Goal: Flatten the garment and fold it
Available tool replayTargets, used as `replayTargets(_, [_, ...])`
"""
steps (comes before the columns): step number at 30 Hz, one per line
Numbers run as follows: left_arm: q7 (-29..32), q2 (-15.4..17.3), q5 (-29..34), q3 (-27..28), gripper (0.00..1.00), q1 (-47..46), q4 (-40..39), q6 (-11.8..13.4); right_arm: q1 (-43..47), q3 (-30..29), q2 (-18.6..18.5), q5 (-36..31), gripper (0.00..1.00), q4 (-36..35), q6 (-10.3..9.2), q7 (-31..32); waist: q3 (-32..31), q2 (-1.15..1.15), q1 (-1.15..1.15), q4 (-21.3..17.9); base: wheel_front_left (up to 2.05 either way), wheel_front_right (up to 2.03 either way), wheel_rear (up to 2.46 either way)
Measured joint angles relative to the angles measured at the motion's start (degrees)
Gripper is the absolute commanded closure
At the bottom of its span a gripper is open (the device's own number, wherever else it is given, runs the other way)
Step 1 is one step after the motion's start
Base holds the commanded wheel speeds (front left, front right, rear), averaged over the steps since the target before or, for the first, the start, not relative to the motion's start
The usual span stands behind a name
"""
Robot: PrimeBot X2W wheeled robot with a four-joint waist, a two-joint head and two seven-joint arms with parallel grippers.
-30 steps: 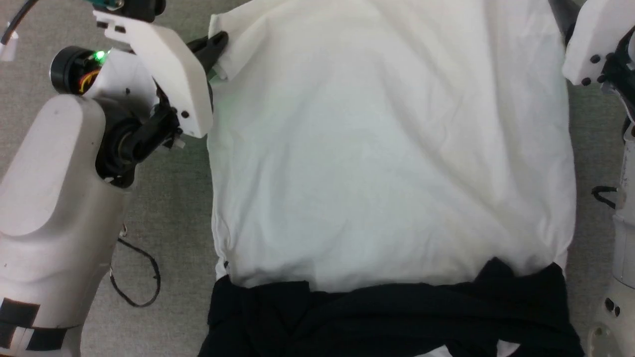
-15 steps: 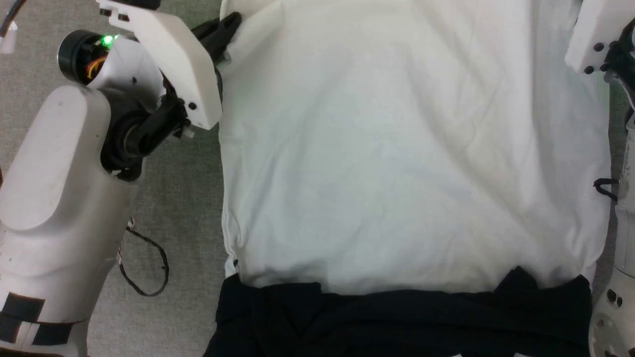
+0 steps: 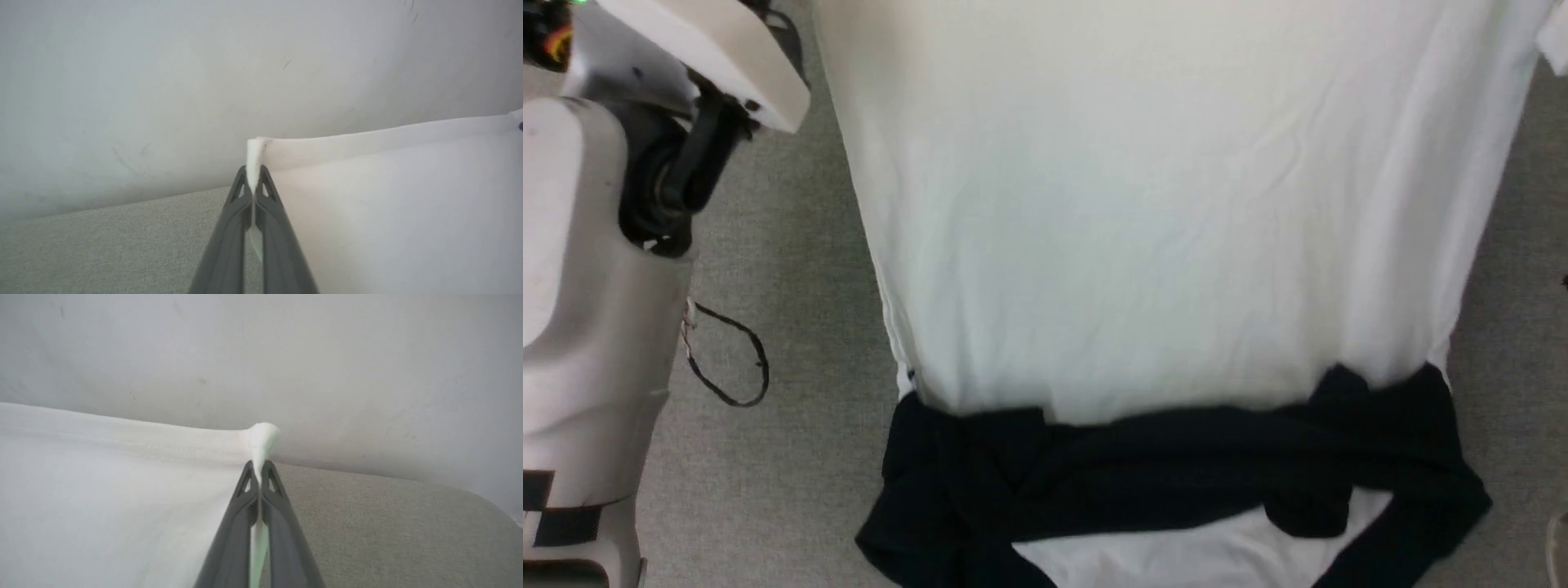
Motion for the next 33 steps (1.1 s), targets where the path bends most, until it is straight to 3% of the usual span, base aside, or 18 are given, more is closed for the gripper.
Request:
replayTargets(11, [-6.14,1.14,0.51,0.12,1.00,1.45,1.00,-2.55,3.96,3.74,-3.67,3.65,1.00,-0.90,0.05,-5.69,-6.71,0.00,0.00,-1.75,0.00,0.00,0.00])
replayTargets(18, [-10.21,4.19,1.10,-0.54,1.00,14.65,-6.50,-3.32,17.08,4.41,-3.92,8.45,1.00,-6.88,0.04,-8.17,-12.15,0.00,-0.01,-2.24,0.00,0.00,0.00])
replayTargets(26, [-14.48,7.51,1.55,-0.25,1.00,37.71,-20.01,0.49,39.07,1.42,-0.58,11.99,1.00,-17.83,0.03,-9.20,-18.92,0.00,-0.02,-2.30,0.00,0.00,0.00])
replayTargets(33, [-17.82,7.12,0.89,-0.53,1.00,54.05,-27.25,4.78,56.04,-1.30,5.63,13.46,1.00,-24.83,-0.02,-9.78,-23.57,0.00,-0.02,-1.74,0.00,0.00,0.00])
